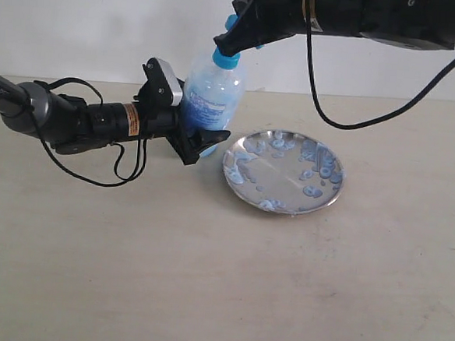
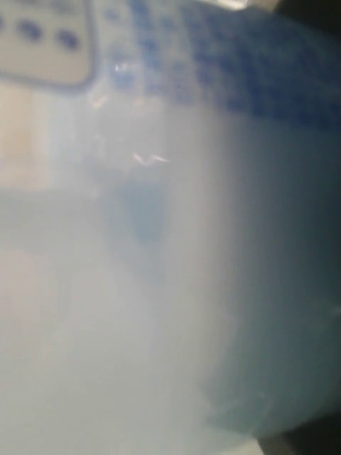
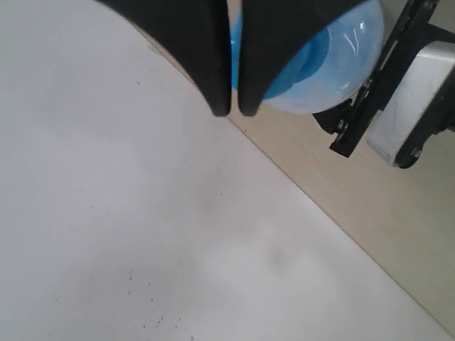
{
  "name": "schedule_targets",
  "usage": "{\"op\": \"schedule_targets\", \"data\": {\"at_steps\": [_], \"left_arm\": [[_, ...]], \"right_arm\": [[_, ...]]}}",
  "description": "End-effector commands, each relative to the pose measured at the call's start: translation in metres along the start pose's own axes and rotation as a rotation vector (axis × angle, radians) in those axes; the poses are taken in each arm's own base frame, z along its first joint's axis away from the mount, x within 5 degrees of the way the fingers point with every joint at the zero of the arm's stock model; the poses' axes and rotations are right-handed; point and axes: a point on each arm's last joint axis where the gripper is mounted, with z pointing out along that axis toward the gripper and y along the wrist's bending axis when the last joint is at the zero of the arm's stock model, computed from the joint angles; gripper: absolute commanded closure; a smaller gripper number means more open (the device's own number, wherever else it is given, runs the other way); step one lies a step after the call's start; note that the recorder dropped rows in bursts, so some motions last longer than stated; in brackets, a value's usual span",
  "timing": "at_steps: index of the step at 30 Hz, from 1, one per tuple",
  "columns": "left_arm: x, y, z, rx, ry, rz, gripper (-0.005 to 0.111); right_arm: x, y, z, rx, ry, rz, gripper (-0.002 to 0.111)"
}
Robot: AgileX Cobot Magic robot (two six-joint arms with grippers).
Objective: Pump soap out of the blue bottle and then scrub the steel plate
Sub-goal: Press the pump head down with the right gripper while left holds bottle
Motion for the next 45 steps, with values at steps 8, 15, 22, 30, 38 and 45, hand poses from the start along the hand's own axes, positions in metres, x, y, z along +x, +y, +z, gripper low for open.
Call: {"op": "schedule_targets", "data": {"at_steps": [8, 15, 22, 30, 38, 45], "left_arm": [[0.004, -0.001, 0.001, 0.001, 0.059, 0.02, 0.103], [0.004, -0.001, 0.001, 0.001, 0.059, 0.02, 0.103], [0.004, -0.001, 0.001, 0.001, 0.057, 0.02, 0.103], [0.003, -0.001, 0.001, 0.004, 0.047, 0.019, 0.103], [0.0, -0.002, 0.001, 0.012, 0.007, 0.018, 0.103], [-0.001, -0.001, 0.001, 0.007, 0.005, 0.013, 0.103]], "right_arm": [[0.004, 0.0, 0.001, 0.012, 0.023, 0.067, 0.109], [0.03, 0.006, 0.001, 0.023, 0.125, 0.073, 0.109], [0.032, 0.009, 0.003, 0.0, 0.114, 0.073, 0.109], [0.057, 0.018, 0.021, -0.031, 0.178, 0.094, 0.109], [0.062, 0.017, 0.023, -0.01, 0.206, 0.096, 0.109], [0.065, 0.019, 0.025, -0.017, 0.212, 0.097, 0.109]]}}
